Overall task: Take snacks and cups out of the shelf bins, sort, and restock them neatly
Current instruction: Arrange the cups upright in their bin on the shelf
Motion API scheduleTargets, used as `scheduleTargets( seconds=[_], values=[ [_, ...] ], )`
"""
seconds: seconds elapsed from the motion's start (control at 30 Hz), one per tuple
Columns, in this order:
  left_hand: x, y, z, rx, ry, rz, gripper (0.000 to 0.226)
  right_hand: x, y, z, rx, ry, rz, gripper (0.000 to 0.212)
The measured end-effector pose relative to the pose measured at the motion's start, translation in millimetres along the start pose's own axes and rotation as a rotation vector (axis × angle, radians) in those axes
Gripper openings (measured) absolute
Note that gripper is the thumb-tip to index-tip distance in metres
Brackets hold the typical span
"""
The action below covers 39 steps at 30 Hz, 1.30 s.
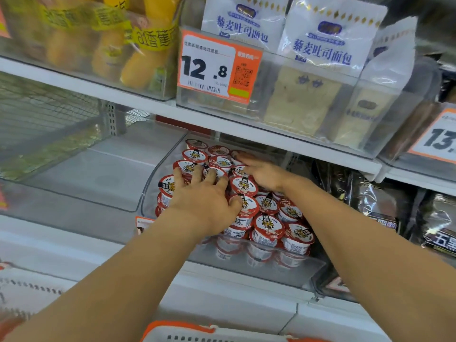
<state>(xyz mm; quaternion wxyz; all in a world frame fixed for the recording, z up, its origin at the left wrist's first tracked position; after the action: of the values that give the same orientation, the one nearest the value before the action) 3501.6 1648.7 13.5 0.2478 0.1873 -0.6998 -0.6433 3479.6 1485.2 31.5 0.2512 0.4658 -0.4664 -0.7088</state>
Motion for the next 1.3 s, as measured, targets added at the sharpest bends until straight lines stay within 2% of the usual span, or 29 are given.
scheduleTargets(
  seconds=[0.2,0.33,0.5,0.83,1.1,1.3],
  values=[
    [0.4,-0.1,-0.2,-0.030,0.015,-0.015,0.073,10.4,-2.4,-14.9,0.088,-0.065,-0.111,0.047],
    [-0.4,0.9,1.1,-0.033,0.012,-0.009,0.073,10.3,4.8,-11.6,0.196,0.005,-0.149,0.045],
    [-1.2,1.1,1.2,-0.027,0.009,-0.001,0.073,9.3,-1.2,-9.6,0.157,0.059,-0.109,0.041],
    [3.7,3.9,3.3,-0.023,0.017,0.024,0.072,7.9,7.3,-8.8,0.214,0.057,-0.145,0.031],
    [2.2,5.6,2.2,-0.021,0.013,0.036,0.072,-3.5,14.3,0.8,0.274,0.084,-0.073,0.035],
    [2.5,5.3,1.6,-0.022,0.011,0.038,0.072,-29.7,-4.2,-3.1,0.114,0.213,0.052,0.035]
  ],
)
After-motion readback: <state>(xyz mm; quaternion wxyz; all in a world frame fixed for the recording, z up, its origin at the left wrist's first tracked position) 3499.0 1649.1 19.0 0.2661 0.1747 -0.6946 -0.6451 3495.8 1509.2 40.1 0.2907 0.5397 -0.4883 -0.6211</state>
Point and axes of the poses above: each hand's wrist, its own z-axis away from the middle knuckle, its own y-axis out of the back of the hand, x = y × z, the point moved 8 cm from there along -z, towards the middle knuckle, and after that the axes turned 3 degrees about -x, right-handed, at the moved point
